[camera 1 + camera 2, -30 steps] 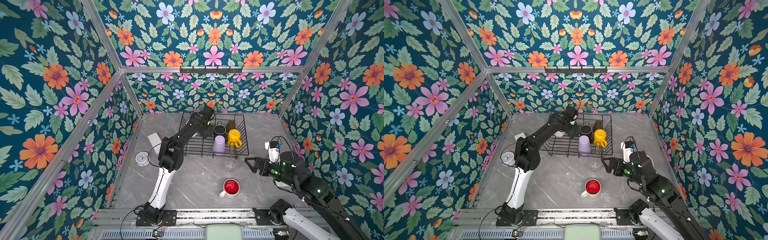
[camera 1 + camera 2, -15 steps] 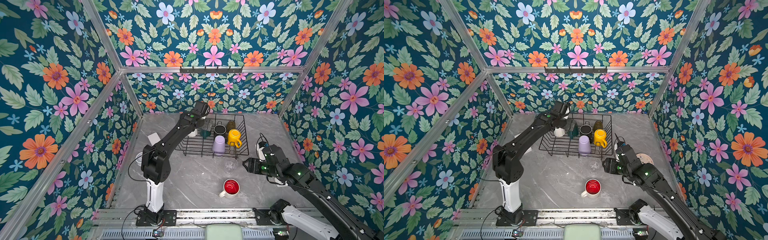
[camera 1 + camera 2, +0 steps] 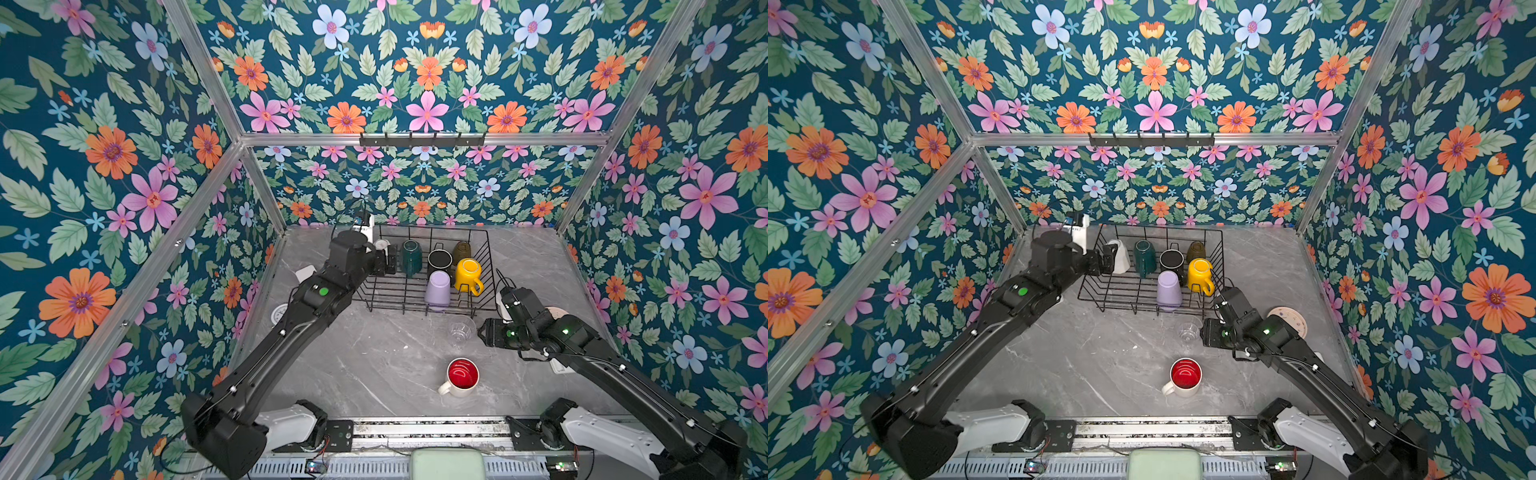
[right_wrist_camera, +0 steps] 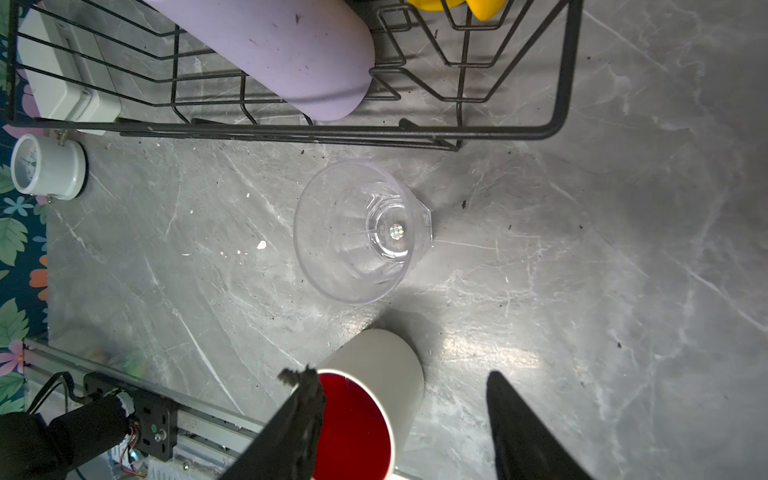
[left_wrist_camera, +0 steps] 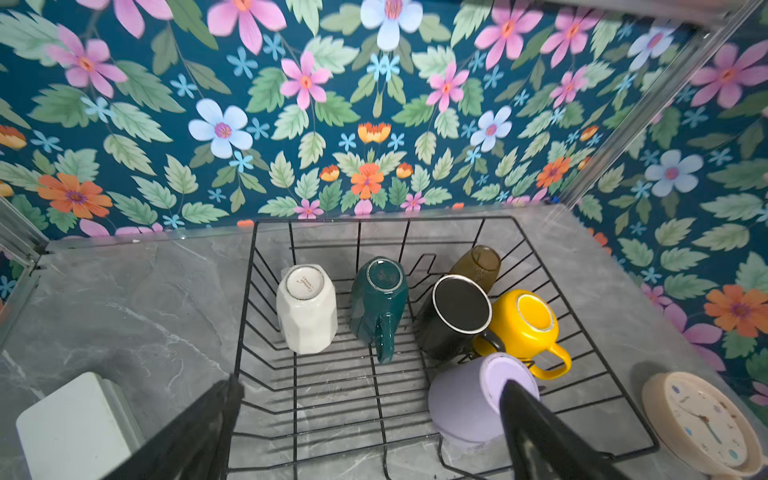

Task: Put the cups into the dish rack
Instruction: 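Grasp the clear plastic cup rim with the right gripper while the left gripper withdraws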

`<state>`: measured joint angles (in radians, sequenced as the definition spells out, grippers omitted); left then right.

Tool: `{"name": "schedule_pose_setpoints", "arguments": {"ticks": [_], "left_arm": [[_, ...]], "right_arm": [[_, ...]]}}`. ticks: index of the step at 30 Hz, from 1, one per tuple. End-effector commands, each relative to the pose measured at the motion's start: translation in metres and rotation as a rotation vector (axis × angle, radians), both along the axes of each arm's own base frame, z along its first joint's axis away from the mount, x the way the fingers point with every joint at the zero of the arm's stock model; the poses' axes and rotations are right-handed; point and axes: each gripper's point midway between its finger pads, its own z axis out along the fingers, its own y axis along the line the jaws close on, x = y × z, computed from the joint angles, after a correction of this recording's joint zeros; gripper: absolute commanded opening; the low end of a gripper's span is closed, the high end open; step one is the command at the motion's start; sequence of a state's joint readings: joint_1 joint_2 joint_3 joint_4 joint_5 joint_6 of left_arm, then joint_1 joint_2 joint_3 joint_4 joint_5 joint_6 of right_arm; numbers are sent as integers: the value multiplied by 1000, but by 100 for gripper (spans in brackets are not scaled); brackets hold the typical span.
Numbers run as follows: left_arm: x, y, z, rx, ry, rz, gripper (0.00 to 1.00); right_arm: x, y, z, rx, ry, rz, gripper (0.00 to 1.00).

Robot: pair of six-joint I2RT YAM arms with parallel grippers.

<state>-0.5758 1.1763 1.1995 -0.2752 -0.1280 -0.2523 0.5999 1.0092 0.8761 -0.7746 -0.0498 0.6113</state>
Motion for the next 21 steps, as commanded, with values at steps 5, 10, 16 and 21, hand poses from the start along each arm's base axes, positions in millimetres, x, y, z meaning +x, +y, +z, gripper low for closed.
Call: {"name": "schedule_pose_setpoints", "arguments": {"ticks": [5,10,16,21], "left_arm": [[-36,35,16,-145,-86,81,100],[-61,57,5,-203,-86,125,100],[-81,76,-1,-256,-100,163,100],[-92,84,4,-289,-129,166,100]], "right_arm": [[13,12,-14,-21,7,-11,60],[20,13,-29,-69,35,-19,56],[28,15,-45,-101,55,-29,52],[34,19,-58,-127,78,-30,48]]}}
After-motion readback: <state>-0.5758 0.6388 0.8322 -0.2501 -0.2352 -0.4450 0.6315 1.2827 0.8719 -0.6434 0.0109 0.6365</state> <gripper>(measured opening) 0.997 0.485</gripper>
